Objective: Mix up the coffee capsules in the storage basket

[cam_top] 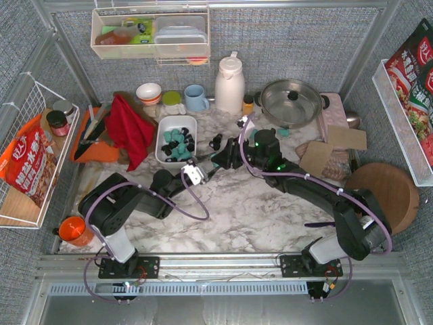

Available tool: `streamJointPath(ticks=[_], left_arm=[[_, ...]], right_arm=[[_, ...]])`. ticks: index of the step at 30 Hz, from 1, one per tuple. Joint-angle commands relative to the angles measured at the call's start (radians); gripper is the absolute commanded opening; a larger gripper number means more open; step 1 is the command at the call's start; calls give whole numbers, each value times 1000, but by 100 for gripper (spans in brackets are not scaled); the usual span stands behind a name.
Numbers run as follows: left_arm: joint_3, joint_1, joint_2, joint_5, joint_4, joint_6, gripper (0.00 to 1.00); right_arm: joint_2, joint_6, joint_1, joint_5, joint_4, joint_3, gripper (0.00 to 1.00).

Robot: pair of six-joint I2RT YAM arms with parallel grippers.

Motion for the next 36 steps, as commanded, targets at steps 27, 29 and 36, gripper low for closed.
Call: streamJointPath(ticks=[27,29,36], left_arm=[[382,398,55,-183,-909,-421,27],[443,405,94,-177,-968,-414,28],[594,416,186,-225,-1025,-367,31]], right_arm=[[641,-775,-10,227,-741,841,54],[697,-813,-4,248,-773,899,54],[810,-888,8,274,-789,1012,53]])
